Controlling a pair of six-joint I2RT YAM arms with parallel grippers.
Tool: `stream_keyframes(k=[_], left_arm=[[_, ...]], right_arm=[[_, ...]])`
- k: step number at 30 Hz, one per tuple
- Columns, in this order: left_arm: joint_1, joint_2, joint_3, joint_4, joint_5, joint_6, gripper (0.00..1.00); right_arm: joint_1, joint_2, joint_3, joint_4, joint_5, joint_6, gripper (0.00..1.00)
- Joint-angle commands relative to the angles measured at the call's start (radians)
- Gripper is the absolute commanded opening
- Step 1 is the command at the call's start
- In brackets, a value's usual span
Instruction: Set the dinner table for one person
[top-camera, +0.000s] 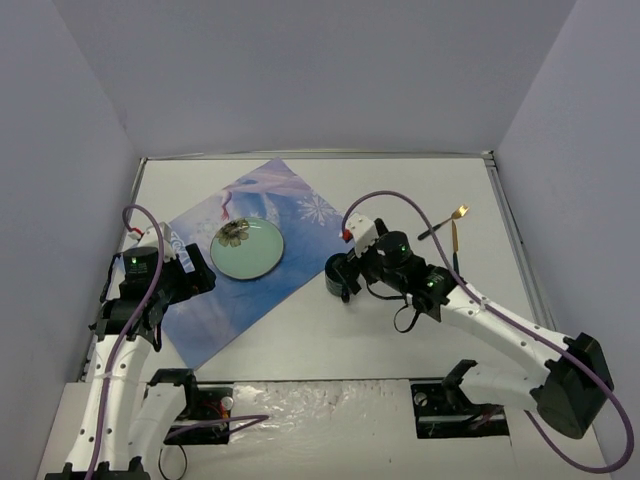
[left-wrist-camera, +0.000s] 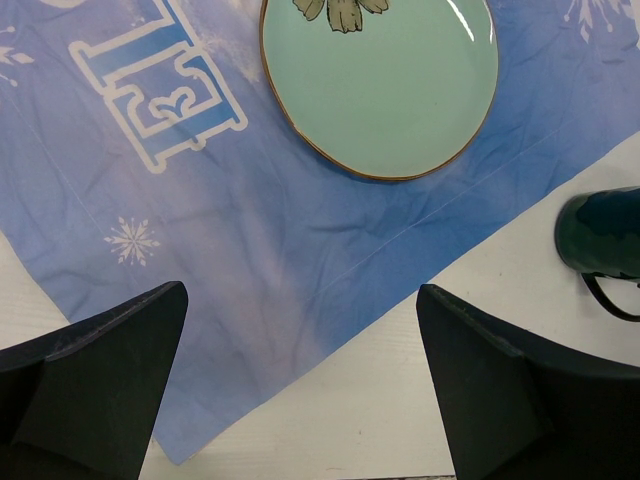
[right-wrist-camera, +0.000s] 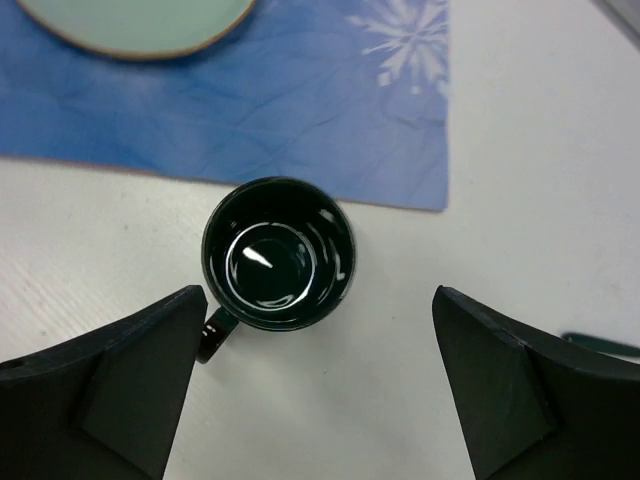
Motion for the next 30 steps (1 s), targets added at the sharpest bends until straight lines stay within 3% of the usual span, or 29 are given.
stream_keyframes(k=[1,10,23,30], left_arm=[[0.006,0.003,0.010,0.050,0.009,-0.003,0.97],[0.005,0.009,0.015,0.034,-0.024,-0.012,0.97],[-0.006,0.004,0.015,0.029,-0.031,-0.014,0.97],[-0.006,0.003,0.015,0.029,-0.030,-0.015,0.97]], right_arm=[[0.008,-0.089,0.033,-0.006,0.250,0.257,0.94],[0.103,-0.005,-0.007,-0.121,0.405,0.637,0.90],[0.221,0.122,-0.083,-0.028,0.483,0.771,0.75],[0.251,0.192,-0.063,0.012,0.543,0.797,0.61]])
